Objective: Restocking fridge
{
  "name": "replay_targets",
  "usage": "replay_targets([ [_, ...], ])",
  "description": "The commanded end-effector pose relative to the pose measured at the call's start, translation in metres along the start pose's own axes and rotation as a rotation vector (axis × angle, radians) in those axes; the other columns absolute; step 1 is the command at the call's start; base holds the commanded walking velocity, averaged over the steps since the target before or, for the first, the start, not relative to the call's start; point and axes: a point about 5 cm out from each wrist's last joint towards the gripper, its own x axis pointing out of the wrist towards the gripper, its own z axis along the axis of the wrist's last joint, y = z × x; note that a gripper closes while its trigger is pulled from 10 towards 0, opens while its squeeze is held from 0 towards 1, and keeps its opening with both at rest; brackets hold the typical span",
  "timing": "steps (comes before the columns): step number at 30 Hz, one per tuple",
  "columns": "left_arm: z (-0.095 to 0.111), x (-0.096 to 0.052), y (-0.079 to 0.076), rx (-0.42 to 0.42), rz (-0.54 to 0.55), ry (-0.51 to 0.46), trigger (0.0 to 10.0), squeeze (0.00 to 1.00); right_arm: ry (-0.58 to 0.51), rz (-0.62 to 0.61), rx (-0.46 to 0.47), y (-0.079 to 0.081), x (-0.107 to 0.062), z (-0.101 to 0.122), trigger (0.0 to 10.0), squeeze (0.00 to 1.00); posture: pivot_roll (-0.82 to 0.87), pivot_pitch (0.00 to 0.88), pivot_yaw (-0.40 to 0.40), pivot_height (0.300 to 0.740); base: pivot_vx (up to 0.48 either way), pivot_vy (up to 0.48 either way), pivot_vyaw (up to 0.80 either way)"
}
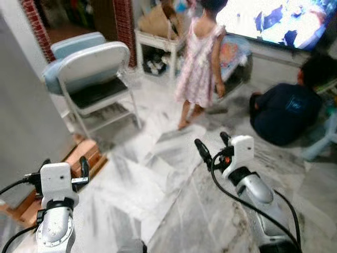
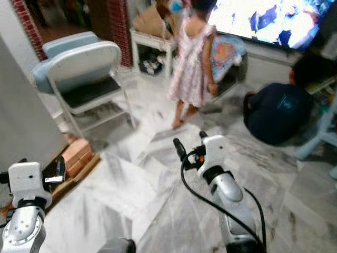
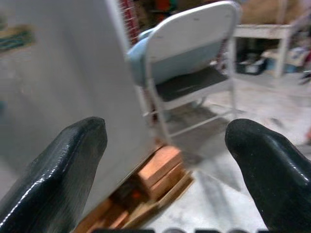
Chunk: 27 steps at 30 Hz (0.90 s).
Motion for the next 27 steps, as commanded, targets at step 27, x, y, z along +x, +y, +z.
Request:
replay_targets([
  [27,0.011,0.005,0.001,-0.034,-0.028,-0.015,10.0,0.00,0.021,-0.157,0.022,-0.011,0.016,0.002,10.0,0.00,0.04,0.066,-0.006,0.740,0.000,0.366,0.18],
])
